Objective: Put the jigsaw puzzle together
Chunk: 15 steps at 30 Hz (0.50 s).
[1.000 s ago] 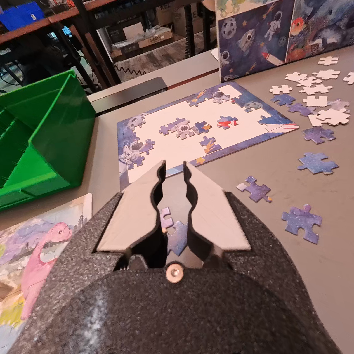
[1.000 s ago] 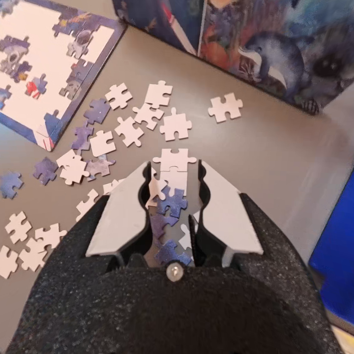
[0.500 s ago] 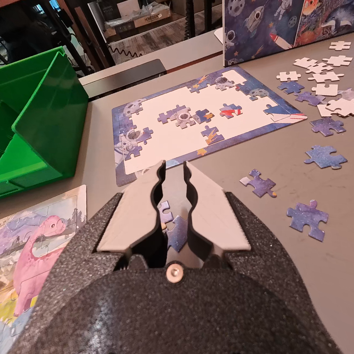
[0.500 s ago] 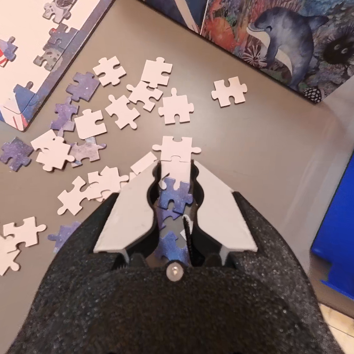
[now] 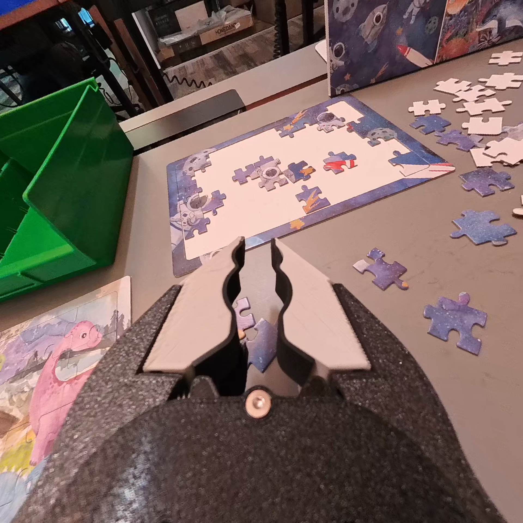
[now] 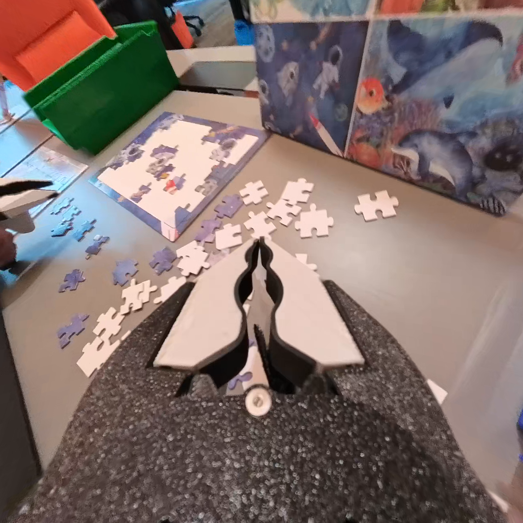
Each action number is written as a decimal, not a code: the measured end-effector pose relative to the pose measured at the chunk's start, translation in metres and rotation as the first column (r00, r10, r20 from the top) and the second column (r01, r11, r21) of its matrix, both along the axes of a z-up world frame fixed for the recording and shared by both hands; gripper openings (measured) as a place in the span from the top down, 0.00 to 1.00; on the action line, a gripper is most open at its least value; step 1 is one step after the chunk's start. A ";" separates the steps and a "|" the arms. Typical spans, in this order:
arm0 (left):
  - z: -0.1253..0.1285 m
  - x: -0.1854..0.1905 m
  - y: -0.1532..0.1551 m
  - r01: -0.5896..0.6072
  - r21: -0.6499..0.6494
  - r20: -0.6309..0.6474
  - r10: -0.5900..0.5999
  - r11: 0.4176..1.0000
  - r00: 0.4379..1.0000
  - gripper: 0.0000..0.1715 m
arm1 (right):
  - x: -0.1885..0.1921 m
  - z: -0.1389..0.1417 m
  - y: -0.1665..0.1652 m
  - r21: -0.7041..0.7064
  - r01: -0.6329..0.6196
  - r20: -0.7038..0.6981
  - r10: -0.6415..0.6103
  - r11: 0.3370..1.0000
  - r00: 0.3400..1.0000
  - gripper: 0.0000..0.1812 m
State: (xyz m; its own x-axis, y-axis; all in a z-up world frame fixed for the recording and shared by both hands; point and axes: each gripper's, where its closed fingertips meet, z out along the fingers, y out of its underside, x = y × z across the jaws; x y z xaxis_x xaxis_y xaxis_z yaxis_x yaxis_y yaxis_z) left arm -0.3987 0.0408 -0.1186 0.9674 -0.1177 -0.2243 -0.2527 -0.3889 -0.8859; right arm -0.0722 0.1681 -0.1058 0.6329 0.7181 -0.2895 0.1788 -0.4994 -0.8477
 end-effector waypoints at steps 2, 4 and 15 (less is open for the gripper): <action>0.001 0.001 0.000 0.001 0.002 0.004 -0.001 1.000 1.000 0.90 | -0.010 0.016 -0.009 0.068 -0.064 -0.031 0.066 0.996 0.997 1.00; 0.007 0.007 -0.001 0.015 0.014 0.053 -0.016 1.000 0.998 0.90 | -0.024 0.036 -0.025 0.188 -0.148 -0.042 0.158 0.971 0.986 1.00; 0.051 0.204 -0.035 0.642 0.108 0.423 -0.619 0.759 0.662 0.74 | -0.116 0.093 -0.130 0.332 -0.495 -0.270 0.583 0.803 0.766 1.00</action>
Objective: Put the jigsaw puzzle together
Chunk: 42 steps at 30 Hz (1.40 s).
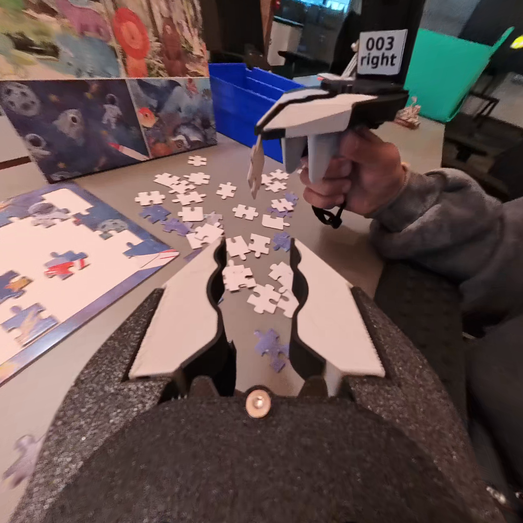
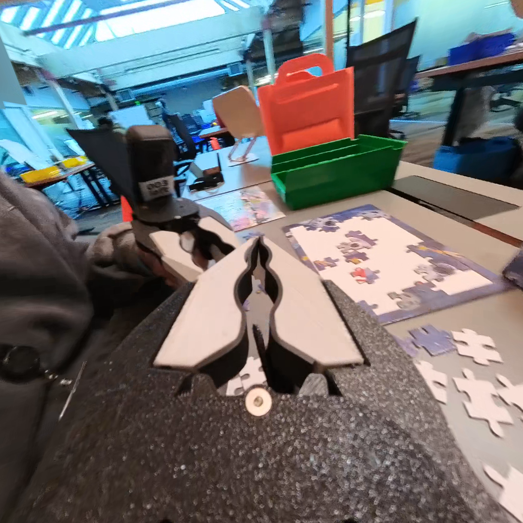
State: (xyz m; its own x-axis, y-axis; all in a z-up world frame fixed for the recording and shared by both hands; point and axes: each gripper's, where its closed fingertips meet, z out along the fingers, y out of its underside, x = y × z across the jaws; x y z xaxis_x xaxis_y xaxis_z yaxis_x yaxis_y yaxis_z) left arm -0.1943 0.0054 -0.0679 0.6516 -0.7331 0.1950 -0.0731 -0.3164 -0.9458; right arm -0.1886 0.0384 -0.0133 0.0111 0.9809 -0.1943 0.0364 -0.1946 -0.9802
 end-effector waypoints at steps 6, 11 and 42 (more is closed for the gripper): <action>0.021 0.006 -0.005 0.001 0.131 0.063 -0.009 0.991 0.998 0.92 | -0.013 -0.016 -0.028 -0.042 -0.150 0.055 0.152 0.988 0.987 1.00; 0.020 -0.027 0.014 -0.162 0.435 -0.182 0.263 0.886 0.948 0.99 | -0.010 -0.019 -0.020 -0.107 -0.127 0.049 0.133 0.986 0.990 0.94; 0.014 -0.013 -0.004 0.166 0.847 -0.473 0.574 0.504 0.668 1.00 | -0.027 -0.038 -0.037 -0.195 -0.188 0.123 0.214 0.963 0.969 0.81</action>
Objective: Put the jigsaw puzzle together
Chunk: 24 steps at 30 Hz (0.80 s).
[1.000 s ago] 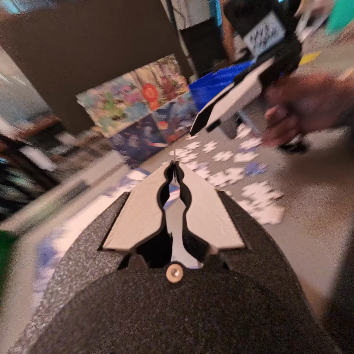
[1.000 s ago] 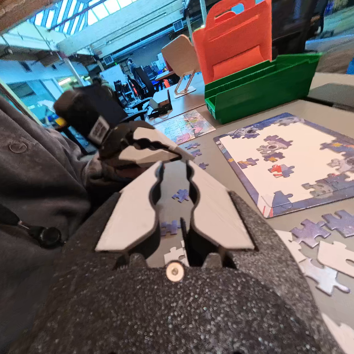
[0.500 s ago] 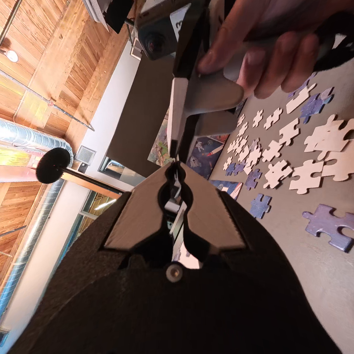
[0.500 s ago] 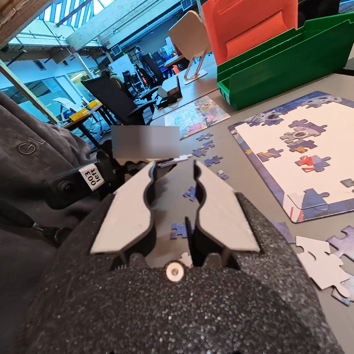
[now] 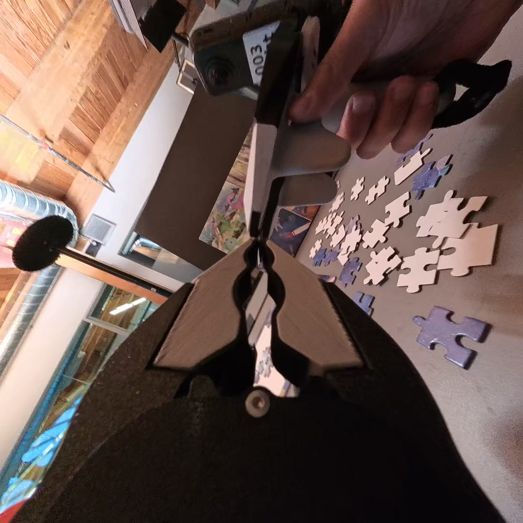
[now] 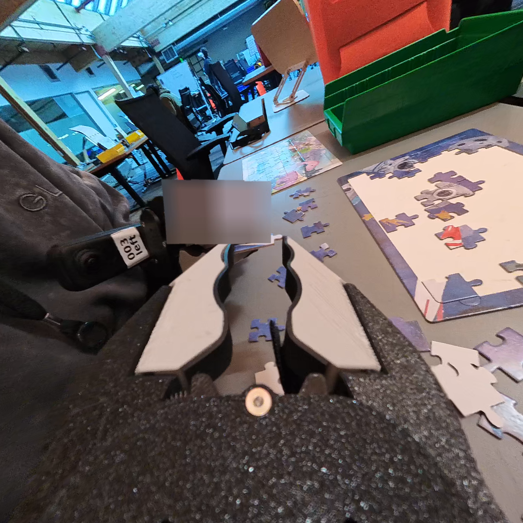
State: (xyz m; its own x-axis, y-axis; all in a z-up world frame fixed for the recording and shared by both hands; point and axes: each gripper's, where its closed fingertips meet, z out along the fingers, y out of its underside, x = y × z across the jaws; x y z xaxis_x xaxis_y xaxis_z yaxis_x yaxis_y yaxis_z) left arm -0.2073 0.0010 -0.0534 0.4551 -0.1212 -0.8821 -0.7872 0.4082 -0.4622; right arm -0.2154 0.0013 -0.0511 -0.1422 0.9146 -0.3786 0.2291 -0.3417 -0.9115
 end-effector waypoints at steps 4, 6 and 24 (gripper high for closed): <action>-0.010 -0.021 0.018 -0.079 -0.209 0.165 0.114 0.975 0.980 0.95 | 0.002 -0.002 0.020 0.115 0.121 0.012 -0.123 0.986 0.992 0.82; -0.011 -0.031 0.025 -0.056 -0.306 0.278 0.146 0.950 0.949 0.95 | 0.007 -0.005 0.037 0.255 0.214 0.026 -0.228 0.943 0.973 0.82; 0.020 -0.012 0.003 0.987 -0.114 0.877 0.479 0.113 0.047 0.84 | -0.011 0.034 0.005 0.687 0.296 -0.206 -0.212 0.663 0.955 0.81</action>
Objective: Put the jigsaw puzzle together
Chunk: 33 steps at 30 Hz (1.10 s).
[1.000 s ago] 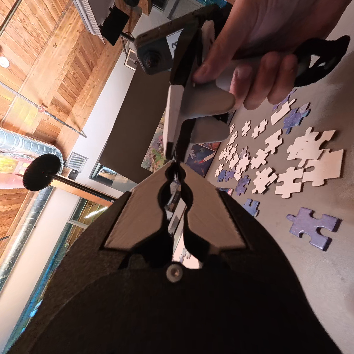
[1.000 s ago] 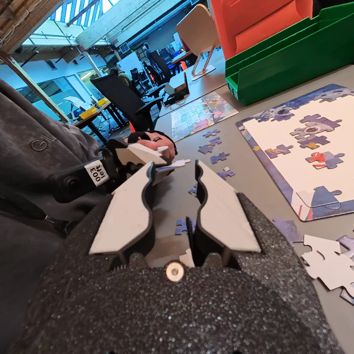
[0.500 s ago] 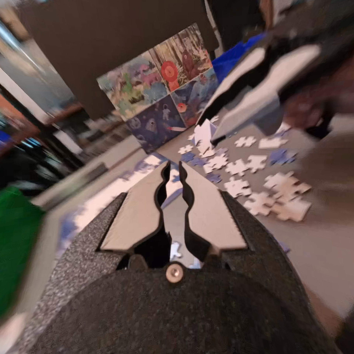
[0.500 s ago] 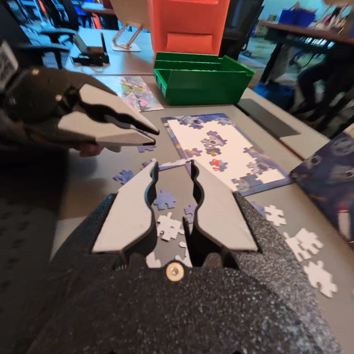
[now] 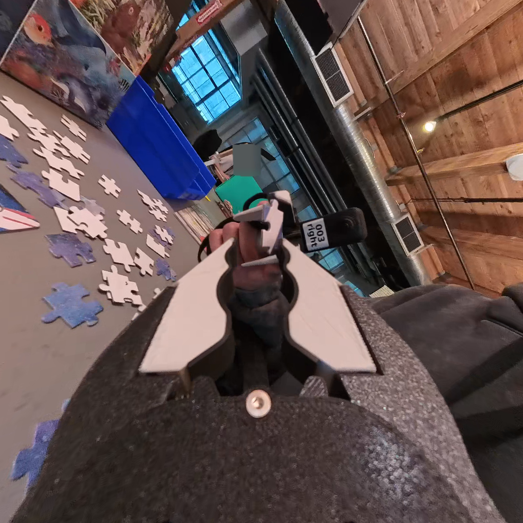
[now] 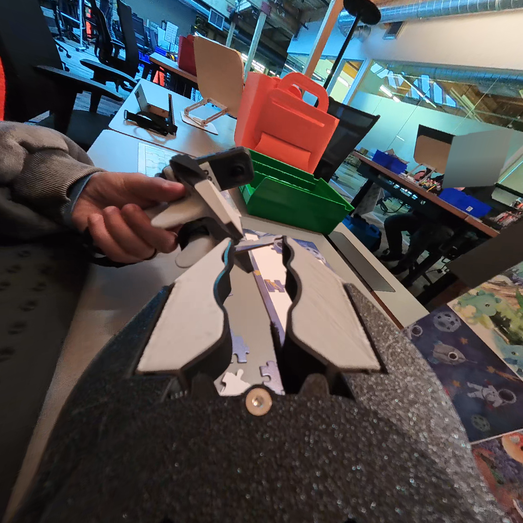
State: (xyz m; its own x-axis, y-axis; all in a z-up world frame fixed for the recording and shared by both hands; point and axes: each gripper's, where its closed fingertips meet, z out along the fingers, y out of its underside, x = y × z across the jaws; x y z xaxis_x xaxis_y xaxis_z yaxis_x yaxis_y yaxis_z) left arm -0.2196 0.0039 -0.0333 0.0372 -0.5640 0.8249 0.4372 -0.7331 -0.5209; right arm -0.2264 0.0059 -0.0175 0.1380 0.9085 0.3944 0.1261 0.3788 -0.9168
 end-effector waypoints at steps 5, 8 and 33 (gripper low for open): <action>-0.011 -0.009 0.005 -0.005 -0.054 -0.020 0.004 0.999 1.000 0.99 | -0.001 -0.016 0.010 -0.022 0.045 0.057 -0.043 0.999 0.997 0.82; -0.019 -0.025 0.010 -0.028 -0.075 -0.181 0.014 0.997 0.983 1.00 | 0.004 -0.024 0.020 -0.154 0.063 0.076 -0.052 0.986 0.996 0.75; -0.101 -0.047 0.122 0.496 -0.744 -0.628 -0.721 0.447 -0.292 0.99 | 0.027 -0.070 0.040 -0.382 0.106 0.255 -0.005 0.918 0.967 0.85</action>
State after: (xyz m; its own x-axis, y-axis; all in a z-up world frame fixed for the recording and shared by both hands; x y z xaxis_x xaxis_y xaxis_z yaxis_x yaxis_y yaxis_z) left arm -0.2670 0.1259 -0.1341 0.3838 -0.7158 0.5834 -0.9174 -0.3675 0.1527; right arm -0.1990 0.0459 -0.0873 0.1380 0.9897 0.0389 0.3748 -0.0158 -0.9270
